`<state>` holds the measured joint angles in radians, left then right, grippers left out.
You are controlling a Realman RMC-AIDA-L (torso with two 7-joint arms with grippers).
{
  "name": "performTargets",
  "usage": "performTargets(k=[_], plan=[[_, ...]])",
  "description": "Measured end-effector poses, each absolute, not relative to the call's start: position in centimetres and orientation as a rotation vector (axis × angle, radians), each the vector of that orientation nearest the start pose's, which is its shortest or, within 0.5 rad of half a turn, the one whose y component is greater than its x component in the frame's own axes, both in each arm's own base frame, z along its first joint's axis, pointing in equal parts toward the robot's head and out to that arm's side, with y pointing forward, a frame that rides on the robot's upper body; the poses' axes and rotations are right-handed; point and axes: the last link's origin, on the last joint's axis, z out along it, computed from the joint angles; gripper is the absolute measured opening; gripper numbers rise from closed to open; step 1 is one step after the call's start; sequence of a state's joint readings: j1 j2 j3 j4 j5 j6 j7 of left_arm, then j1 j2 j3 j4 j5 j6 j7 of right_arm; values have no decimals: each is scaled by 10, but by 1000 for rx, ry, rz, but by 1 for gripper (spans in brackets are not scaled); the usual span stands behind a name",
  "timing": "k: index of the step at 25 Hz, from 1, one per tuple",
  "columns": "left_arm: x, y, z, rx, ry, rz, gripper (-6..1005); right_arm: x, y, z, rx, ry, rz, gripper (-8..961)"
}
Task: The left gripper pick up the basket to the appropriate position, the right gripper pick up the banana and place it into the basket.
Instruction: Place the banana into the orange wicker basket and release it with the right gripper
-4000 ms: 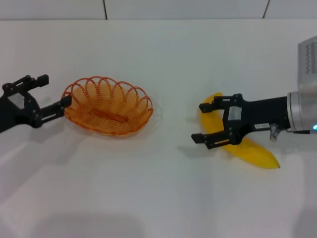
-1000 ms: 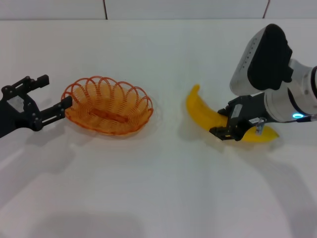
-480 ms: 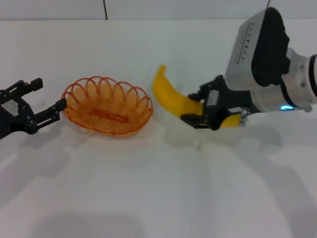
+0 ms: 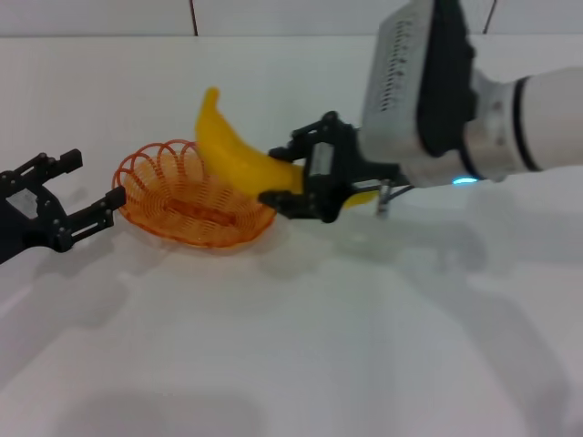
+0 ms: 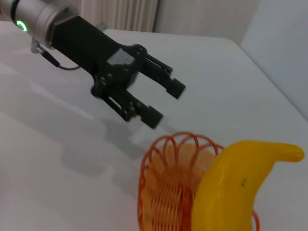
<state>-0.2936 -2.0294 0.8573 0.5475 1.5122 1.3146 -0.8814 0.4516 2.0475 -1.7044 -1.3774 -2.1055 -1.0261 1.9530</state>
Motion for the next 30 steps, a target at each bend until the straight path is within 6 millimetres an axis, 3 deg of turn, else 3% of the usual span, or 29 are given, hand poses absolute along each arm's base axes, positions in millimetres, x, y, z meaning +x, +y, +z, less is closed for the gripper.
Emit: performTargets(k=[9,30], plan=[[-332,304,20,-2303,-386,-625,800,112,349,-98,-2813,-95,35,494],[-329,307,17,-2321,-377,-629,800,109,355,-126,-2759,-161,27,498]])
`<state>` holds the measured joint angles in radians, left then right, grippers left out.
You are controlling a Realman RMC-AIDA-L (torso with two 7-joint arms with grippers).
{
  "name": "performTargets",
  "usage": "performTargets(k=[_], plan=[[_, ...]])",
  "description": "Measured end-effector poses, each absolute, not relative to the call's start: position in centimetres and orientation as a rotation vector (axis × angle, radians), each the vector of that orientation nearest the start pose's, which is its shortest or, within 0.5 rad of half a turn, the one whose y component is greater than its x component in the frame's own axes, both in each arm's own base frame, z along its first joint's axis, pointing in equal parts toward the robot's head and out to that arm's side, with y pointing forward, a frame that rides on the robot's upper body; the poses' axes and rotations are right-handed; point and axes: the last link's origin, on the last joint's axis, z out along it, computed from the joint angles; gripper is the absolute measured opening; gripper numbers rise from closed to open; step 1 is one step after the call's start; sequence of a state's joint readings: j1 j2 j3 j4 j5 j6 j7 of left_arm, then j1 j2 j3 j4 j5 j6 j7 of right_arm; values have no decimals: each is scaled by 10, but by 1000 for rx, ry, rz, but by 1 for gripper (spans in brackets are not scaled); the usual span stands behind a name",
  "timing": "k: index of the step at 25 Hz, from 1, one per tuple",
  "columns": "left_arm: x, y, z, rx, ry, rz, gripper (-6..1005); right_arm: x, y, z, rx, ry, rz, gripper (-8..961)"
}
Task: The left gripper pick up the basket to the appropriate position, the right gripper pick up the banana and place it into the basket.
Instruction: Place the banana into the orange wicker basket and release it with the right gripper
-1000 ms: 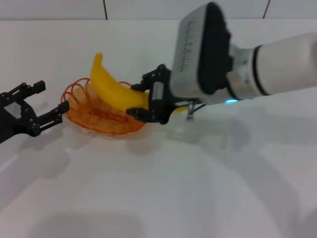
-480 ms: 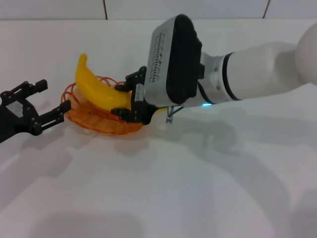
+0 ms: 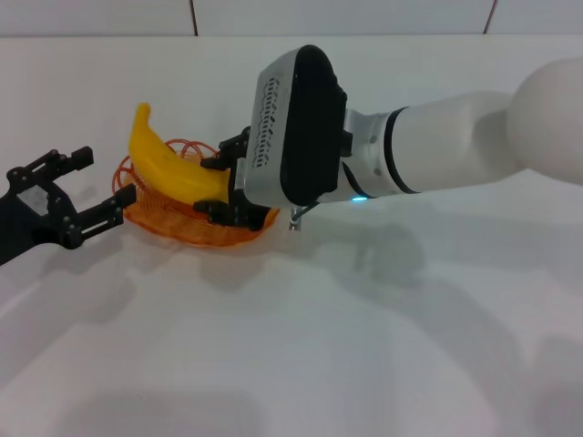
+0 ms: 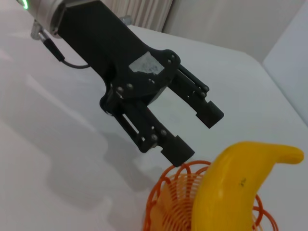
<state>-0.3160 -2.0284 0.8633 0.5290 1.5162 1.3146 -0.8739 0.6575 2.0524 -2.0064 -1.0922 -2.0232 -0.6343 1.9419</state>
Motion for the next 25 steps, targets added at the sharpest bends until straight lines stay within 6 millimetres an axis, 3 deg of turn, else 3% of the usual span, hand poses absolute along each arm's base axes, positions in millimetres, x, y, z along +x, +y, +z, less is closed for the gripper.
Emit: performTargets(k=[20,25], plan=[[-329,308,17,-2315,-376,-632,800,108,353,-131,-2755,-186,25,502],[-329,307,17,-2315,-372,-629,800,107,352,-131,-2759,-190,30,653]])
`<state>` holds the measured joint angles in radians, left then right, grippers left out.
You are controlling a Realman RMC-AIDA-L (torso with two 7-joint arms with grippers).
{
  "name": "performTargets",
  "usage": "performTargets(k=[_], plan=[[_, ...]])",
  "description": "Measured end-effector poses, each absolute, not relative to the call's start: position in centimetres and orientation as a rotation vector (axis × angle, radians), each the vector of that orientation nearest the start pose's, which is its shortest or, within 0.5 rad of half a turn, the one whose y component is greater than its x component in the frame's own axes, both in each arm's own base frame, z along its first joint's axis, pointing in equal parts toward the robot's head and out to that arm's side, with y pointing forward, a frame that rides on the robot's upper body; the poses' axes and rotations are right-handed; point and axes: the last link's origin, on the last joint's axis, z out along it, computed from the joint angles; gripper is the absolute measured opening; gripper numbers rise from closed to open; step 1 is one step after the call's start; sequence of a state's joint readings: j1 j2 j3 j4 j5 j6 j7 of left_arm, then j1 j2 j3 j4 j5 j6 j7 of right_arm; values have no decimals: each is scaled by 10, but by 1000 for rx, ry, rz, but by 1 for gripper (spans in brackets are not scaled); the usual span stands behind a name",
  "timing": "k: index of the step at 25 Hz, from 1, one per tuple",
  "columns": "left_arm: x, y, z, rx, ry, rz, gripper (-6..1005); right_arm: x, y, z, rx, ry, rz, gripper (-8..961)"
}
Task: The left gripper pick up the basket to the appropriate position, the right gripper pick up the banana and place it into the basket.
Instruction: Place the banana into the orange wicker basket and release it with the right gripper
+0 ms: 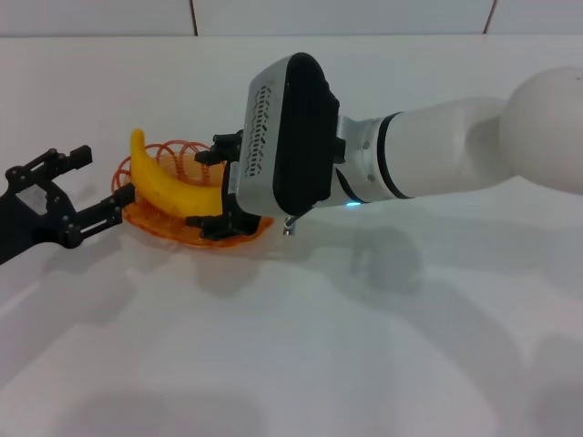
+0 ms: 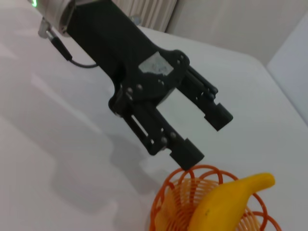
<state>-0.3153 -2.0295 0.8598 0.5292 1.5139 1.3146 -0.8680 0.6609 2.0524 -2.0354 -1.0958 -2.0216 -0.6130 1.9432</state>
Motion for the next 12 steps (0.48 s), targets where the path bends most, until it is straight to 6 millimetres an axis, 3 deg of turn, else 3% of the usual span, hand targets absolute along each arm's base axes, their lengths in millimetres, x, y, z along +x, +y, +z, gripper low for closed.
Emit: performTargets(k=[6,12], plan=[[-331,305,17,-2313,-381,-626,800,103,345,-121,-2761,-177,90,794],[-331,305,17,-2311,-381,-628,800,111,342,-101,-2806,-138,154,792]])
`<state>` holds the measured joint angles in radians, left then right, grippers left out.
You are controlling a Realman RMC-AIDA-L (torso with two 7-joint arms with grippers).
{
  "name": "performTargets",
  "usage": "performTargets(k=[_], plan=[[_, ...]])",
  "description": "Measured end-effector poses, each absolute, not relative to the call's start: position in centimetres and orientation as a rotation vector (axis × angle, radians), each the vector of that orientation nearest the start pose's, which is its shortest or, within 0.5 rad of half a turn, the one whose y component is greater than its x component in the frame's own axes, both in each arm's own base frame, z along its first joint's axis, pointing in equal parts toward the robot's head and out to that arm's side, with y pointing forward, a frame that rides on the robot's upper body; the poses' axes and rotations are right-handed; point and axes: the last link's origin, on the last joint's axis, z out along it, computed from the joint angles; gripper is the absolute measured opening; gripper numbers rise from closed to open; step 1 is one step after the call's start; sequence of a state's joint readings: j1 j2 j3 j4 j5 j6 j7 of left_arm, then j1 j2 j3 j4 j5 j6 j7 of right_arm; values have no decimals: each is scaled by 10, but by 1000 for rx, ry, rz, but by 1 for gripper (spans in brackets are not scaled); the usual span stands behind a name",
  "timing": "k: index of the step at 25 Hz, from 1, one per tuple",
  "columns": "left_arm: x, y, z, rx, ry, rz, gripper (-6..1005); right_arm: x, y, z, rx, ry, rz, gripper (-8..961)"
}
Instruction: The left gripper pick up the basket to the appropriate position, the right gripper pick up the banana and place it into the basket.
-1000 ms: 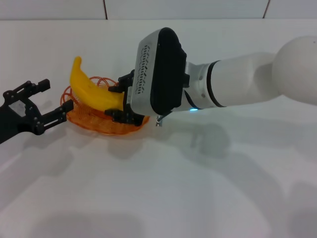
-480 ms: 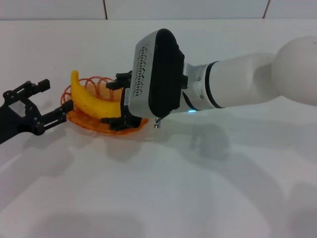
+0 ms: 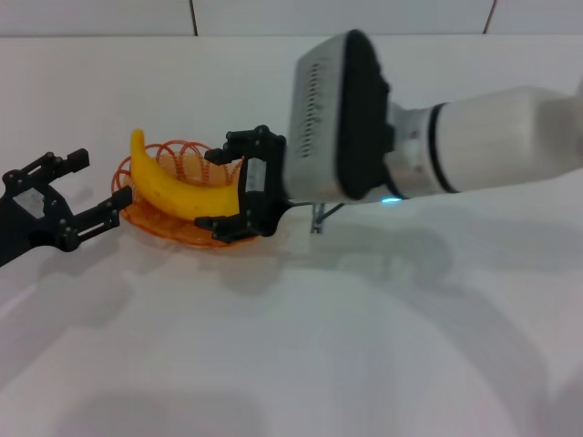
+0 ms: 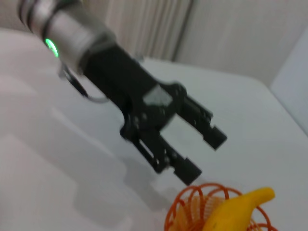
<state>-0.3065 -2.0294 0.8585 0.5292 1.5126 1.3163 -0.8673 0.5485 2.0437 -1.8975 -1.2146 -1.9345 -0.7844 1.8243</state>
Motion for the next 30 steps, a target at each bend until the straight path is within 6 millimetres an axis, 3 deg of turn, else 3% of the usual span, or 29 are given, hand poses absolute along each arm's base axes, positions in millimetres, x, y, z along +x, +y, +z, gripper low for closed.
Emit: performTargets(k=[10,17,30], plan=[[-332,304,19,-2299,-382,-635,800,141,344,-64,-2849,-22,339,790],[-331,305,19,-2297,-375,-634,800,177,348,-45,-2845,128,487,788],[-332,302,16,-2301,-388,-642,800,221,345,-40,-2807,311,520,788]])
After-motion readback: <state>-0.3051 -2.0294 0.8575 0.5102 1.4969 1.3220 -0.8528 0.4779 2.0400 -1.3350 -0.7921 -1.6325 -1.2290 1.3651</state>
